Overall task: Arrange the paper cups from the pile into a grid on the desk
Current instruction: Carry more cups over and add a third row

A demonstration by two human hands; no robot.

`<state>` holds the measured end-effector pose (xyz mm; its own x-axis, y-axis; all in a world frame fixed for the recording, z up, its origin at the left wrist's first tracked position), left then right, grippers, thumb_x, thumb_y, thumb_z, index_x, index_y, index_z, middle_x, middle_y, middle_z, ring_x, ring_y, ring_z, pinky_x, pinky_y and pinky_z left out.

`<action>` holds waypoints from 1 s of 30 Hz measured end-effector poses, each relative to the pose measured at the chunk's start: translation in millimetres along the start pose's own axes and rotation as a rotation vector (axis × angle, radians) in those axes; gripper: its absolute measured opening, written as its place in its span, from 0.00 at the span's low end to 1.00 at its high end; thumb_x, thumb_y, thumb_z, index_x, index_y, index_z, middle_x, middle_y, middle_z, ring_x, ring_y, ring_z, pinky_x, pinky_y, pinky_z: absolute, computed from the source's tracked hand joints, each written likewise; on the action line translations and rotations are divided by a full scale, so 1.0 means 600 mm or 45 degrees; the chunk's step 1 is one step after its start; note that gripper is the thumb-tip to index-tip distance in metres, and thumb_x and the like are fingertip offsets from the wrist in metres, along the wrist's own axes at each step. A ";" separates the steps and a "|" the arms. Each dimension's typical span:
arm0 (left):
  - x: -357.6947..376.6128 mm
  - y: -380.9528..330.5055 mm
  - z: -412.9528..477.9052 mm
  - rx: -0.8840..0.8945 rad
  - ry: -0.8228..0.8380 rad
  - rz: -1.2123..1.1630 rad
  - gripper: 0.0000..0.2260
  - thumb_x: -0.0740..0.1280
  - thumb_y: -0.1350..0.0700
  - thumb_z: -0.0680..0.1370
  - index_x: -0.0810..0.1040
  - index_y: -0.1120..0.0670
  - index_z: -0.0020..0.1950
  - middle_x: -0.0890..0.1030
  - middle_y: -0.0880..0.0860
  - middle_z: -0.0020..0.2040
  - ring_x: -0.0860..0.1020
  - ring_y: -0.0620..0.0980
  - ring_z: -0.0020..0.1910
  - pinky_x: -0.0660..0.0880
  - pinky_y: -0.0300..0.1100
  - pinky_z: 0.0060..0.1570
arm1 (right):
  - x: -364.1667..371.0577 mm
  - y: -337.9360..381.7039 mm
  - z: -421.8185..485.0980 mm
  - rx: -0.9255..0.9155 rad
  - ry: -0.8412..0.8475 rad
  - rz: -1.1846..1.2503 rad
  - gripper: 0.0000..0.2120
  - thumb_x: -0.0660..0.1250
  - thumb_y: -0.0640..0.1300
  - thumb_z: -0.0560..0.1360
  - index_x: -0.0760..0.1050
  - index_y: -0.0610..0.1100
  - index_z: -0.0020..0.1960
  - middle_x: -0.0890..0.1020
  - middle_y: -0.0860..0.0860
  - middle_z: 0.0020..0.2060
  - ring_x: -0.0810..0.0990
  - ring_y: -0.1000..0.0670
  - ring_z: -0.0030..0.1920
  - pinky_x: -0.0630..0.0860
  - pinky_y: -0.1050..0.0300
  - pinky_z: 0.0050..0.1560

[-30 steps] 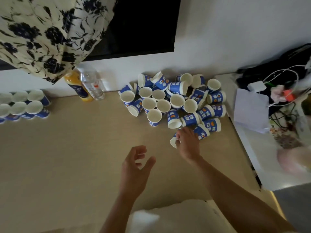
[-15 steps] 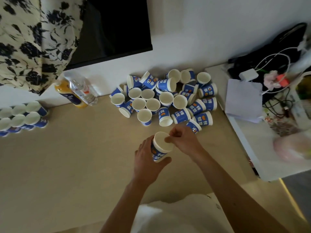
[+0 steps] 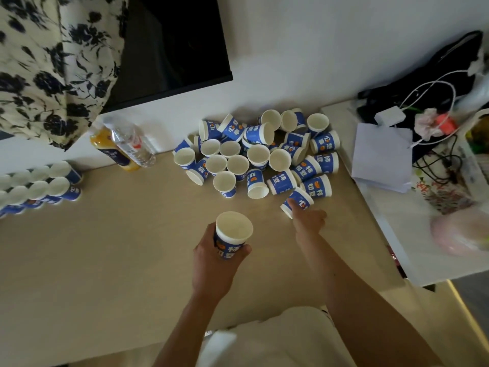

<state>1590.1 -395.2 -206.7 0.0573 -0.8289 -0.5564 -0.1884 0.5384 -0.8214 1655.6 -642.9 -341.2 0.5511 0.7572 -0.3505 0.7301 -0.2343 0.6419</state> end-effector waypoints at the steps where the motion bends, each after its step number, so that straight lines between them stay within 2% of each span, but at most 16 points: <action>1: -0.002 0.001 -0.006 -0.005 -0.003 0.000 0.25 0.83 0.53 0.64 0.77 0.45 0.56 0.82 0.39 0.47 0.80 0.37 0.47 0.76 0.30 0.42 | 0.005 0.001 0.003 0.026 -0.011 -0.043 0.49 0.79 0.60 0.66 0.58 0.38 0.74 0.68 0.39 0.69 0.73 0.39 0.67 0.75 0.46 0.60; 7: -0.011 0.007 -0.040 -0.056 -0.057 -0.042 0.26 0.83 0.55 0.63 0.76 0.42 0.56 0.83 0.37 0.46 0.81 0.36 0.46 0.77 0.30 0.41 | 0.023 0.015 0.019 -0.004 -0.065 -0.081 0.50 0.79 0.62 0.65 0.58 0.42 0.75 0.69 0.40 0.70 0.74 0.39 0.67 0.76 0.43 0.61; 9: -0.015 0.015 -0.051 -0.083 -0.075 -0.052 0.26 0.83 0.56 0.64 0.76 0.43 0.56 0.83 0.39 0.47 0.81 0.37 0.47 0.77 0.31 0.42 | 0.024 0.013 0.024 -0.036 -0.054 -0.055 0.48 0.79 0.59 0.67 0.57 0.43 0.76 0.70 0.40 0.71 0.74 0.39 0.68 0.76 0.42 0.63; 12: -0.027 0.036 -0.072 -0.120 -0.128 -0.080 0.26 0.83 0.58 0.64 0.76 0.43 0.56 0.83 0.41 0.47 0.81 0.40 0.47 0.79 0.34 0.43 | 0.022 0.011 0.020 -0.118 0.014 -0.012 0.41 0.75 0.52 0.73 0.58 0.40 0.77 0.70 0.39 0.72 0.72 0.37 0.70 0.70 0.44 0.68; 14: -0.035 0.048 -0.082 -0.142 -0.164 -0.102 0.26 0.83 0.57 0.64 0.77 0.45 0.57 0.83 0.42 0.48 0.82 0.41 0.48 0.79 0.37 0.44 | 0.016 0.007 0.012 -0.104 0.024 0.040 0.37 0.75 0.51 0.74 0.60 0.40 0.75 0.72 0.39 0.70 0.75 0.38 0.67 0.73 0.44 0.65; 16: -0.052 0.062 -0.088 -0.162 -0.229 -0.118 0.26 0.83 0.56 0.64 0.77 0.47 0.58 0.83 0.43 0.49 0.81 0.43 0.49 0.79 0.39 0.45 | 0.013 -0.004 -0.017 -0.054 0.006 0.035 0.40 0.76 0.51 0.73 0.58 0.41 0.76 0.71 0.40 0.71 0.75 0.39 0.67 0.75 0.44 0.64; 18: -0.078 0.071 -0.091 -0.178 -0.303 -0.132 0.26 0.83 0.56 0.64 0.76 0.48 0.57 0.83 0.44 0.49 0.81 0.41 0.49 0.77 0.36 0.45 | 0.020 -0.016 -0.056 -0.177 0.004 0.005 0.41 0.77 0.50 0.72 0.59 0.40 0.76 0.72 0.40 0.70 0.76 0.40 0.66 0.75 0.46 0.62; 20: -0.112 0.078 -0.094 -0.188 -0.365 -0.164 0.26 0.82 0.56 0.65 0.74 0.47 0.56 0.82 0.42 0.48 0.79 0.35 0.47 0.73 0.28 0.40 | 0.043 -0.032 -0.101 -0.359 0.107 0.069 0.36 0.79 0.46 0.70 0.67 0.39 0.71 0.77 0.41 0.64 0.79 0.41 0.62 0.77 0.49 0.60; 22: -0.150 0.089 -0.097 -0.180 -0.420 -0.185 0.26 0.82 0.55 0.65 0.73 0.44 0.55 0.81 0.40 0.47 0.78 0.33 0.46 0.73 0.27 0.39 | 0.066 -0.047 -0.154 -0.499 0.240 0.086 0.30 0.80 0.43 0.68 0.73 0.39 0.66 0.81 0.43 0.59 0.81 0.42 0.58 0.78 0.50 0.58; 23: -0.173 0.097 -0.100 -0.172 -0.450 -0.193 0.25 0.82 0.54 0.64 0.73 0.43 0.55 0.81 0.40 0.47 0.79 0.36 0.47 0.74 0.30 0.41 | 0.080 -0.052 -0.183 -0.583 0.296 0.067 0.27 0.80 0.42 0.68 0.74 0.40 0.63 0.81 0.44 0.57 0.82 0.43 0.56 0.77 0.51 0.57; 26: -0.242 0.127 -0.113 -0.141 -0.564 -0.200 0.25 0.82 0.50 0.64 0.74 0.42 0.55 0.80 0.42 0.51 0.78 0.49 0.52 0.78 0.48 0.49 | 0.123 -0.056 -0.285 -0.806 0.470 0.051 0.25 0.81 0.38 0.66 0.75 0.42 0.59 0.81 0.46 0.52 0.81 0.45 0.52 0.77 0.53 0.53; 30: -0.332 0.162 -0.135 -0.088 -0.702 -0.215 0.26 0.82 0.51 0.64 0.76 0.43 0.57 0.75 0.46 0.53 0.76 0.51 0.55 0.77 0.50 0.53 | 0.176 -0.069 -0.417 -0.977 0.700 0.082 0.29 0.81 0.42 0.59 0.75 0.47 0.58 0.82 0.49 0.52 0.82 0.47 0.52 0.79 0.51 0.53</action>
<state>1480.9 -189.9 -165.5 0.5911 -0.6907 -0.4164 -0.1946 0.3789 -0.9047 1582.5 -400.5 -234.4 0.1709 0.9838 -0.0535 0.1322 0.0309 0.9907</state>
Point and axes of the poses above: each hand's wrist, its own z-axis towards the middle knuckle, its own x-axis out of the palm, y = z × x, the point moved 5 cm from there along z, towards the middle knuckle
